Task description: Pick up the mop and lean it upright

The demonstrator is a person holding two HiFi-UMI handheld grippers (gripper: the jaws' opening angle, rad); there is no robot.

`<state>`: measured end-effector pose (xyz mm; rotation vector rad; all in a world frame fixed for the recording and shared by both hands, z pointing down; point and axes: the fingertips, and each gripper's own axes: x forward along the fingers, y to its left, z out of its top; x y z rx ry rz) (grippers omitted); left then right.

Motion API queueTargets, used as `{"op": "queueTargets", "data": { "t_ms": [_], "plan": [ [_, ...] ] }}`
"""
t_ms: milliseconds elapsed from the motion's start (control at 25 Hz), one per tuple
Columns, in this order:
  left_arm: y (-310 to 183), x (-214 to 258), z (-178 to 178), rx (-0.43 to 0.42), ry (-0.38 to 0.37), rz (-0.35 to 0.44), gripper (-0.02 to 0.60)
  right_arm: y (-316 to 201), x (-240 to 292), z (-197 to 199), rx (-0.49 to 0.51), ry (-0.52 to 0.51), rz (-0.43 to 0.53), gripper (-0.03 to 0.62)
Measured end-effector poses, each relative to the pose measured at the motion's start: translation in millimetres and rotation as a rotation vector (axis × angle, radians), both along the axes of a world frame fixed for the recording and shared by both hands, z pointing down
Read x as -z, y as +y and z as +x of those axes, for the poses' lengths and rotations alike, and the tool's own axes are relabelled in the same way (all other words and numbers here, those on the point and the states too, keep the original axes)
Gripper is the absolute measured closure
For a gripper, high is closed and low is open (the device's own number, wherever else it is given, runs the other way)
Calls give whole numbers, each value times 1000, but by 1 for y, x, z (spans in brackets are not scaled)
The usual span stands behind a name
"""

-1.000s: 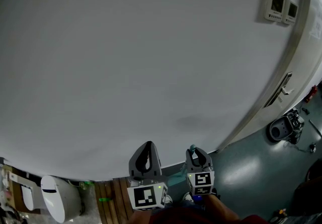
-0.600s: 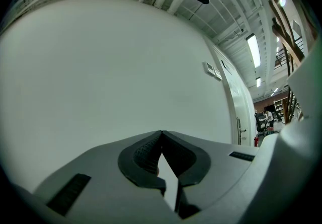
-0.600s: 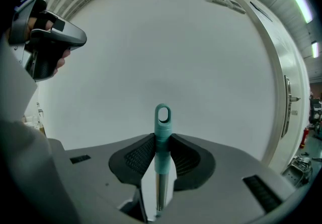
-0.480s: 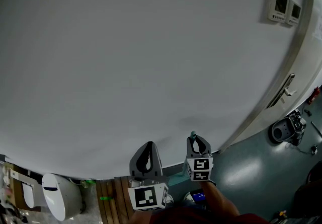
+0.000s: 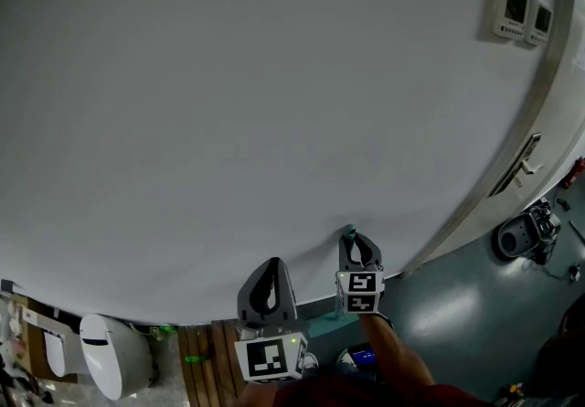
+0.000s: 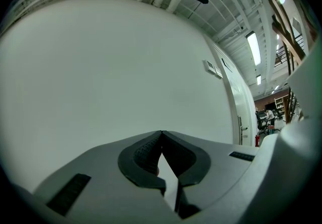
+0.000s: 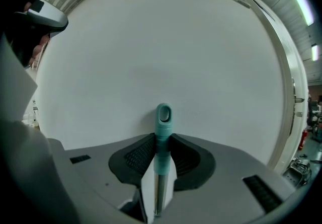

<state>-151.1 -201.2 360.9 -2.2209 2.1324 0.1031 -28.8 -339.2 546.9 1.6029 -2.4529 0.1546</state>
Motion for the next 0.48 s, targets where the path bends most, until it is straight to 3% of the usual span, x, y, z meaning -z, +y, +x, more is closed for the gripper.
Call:
{"op": "queueTargets", "data": {
  "t_ms": [360, 480],
  "plan": [
    [-4, 0, -1, -2, 4, 0, 568, -1, -1, 0, 7, 9, 14, 481],
    [-5, -3, 0, -5, 2, -5, 568, -1, 1, -3, 23, -7, 8, 383]
  ]
}}
